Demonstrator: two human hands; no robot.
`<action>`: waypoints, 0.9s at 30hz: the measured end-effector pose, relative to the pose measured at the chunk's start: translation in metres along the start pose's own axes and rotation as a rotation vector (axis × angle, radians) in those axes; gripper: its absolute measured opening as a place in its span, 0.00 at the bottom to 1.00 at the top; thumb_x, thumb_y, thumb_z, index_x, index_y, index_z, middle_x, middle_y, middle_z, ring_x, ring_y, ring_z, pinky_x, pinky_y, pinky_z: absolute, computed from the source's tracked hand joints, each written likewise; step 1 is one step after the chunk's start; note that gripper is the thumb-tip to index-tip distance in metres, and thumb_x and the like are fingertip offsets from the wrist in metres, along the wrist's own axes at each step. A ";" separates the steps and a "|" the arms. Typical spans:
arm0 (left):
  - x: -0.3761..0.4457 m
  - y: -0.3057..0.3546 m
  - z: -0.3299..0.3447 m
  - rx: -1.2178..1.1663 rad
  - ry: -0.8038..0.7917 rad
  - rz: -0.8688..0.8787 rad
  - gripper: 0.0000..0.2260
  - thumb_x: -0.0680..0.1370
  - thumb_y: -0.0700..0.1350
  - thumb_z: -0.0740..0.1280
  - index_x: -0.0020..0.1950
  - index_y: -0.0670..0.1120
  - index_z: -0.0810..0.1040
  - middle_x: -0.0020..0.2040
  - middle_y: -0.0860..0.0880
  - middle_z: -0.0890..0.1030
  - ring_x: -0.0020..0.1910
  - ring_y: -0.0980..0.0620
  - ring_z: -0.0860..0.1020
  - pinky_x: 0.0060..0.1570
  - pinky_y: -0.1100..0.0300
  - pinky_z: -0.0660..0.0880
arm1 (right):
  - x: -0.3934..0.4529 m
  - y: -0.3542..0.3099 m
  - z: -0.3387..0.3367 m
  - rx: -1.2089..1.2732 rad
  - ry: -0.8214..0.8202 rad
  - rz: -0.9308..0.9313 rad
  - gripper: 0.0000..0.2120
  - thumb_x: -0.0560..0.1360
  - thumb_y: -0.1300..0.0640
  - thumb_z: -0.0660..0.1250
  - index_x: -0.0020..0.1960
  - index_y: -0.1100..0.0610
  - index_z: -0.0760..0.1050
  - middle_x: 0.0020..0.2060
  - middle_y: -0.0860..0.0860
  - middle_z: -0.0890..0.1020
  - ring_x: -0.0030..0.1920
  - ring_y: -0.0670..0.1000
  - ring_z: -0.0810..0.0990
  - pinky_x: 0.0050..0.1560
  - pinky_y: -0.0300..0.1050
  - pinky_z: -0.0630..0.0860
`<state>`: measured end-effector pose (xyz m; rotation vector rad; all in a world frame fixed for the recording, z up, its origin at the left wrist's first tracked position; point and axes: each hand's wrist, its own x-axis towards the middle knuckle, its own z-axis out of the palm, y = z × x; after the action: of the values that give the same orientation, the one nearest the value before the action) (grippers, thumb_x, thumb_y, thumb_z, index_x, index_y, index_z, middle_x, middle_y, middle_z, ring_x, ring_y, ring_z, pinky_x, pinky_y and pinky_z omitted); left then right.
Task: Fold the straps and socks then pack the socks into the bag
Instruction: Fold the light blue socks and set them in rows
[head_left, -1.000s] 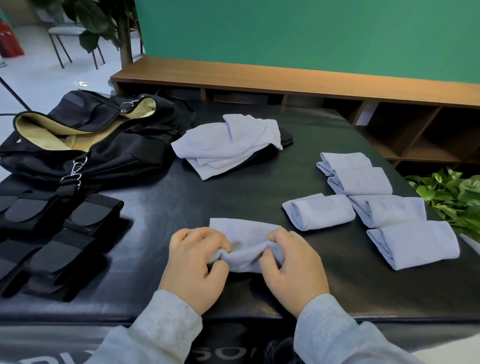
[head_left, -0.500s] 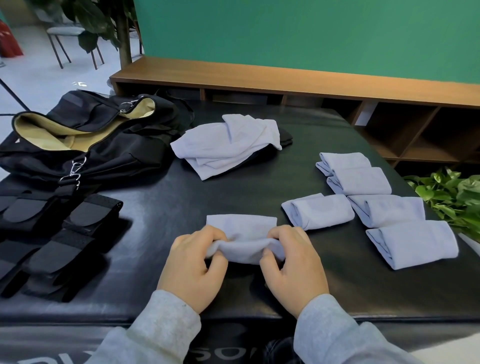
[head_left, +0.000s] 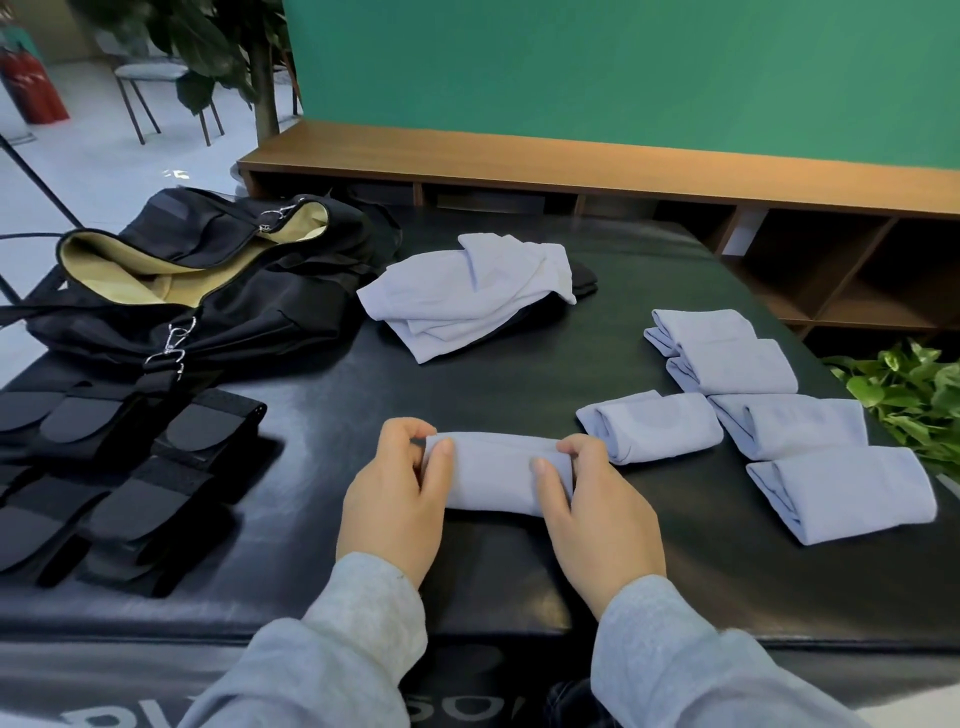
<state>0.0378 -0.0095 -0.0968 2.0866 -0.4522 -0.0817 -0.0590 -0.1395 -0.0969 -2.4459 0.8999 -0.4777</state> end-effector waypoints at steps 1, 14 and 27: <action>0.001 0.001 0.001 0.019 0.011 0.001 0.04 0.79 0.52 0.59 0.52 0.53 0.68 0.34 0.54 0.77 0.39 0.57 0.75 0.36 0.62 0.70 | 0.001 -0.001 0.000 -0.011 -0.005 0.008 0.14 0.79 0.42 0.53 0.60 0.47 0.64 0.42 0.44 0.77 0.44 0.50 0.75 0.45 0.44 0.68; 0.003 -0.009 0.009 0.297 0.114 0.217 0.17 0.70 0.28 0.60 0.45 0.49 0.78 0.48 0.57 0.69 0.51 0.50 0.67 0.45 0.58 0.65 | -0.012 -0.001 0.001 0.097 0.165 -0.190 0.16 0.75 0.43 0.52 0.51 0.51 0.72 0.40 0.41 0.72 0.42 0.44 0.69 0.41 0.39 0.64; 0.004 0.006 0.004 0.315 -0.058 0.150 0.09 0.76 0.53 0.60 0.37 0.52 0.67 0.46 0.60 0.74 0.51 0.59 0.67 0.56 0.64 0.55 | -0.008 0.005 0.013 -0.063 0.373 -0.229 0.08 0.70 0.53 0.61 0.40 0.54 0.78 0.40 0.48 0.72 0.42 0.50 0.66 0.41 0.44 0.69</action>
<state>0.0391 -0.0172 -0.0940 2.3537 -0.6920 0.0194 -0.0611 -0.1339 -0.1116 -2.5772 0.7852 -1.0278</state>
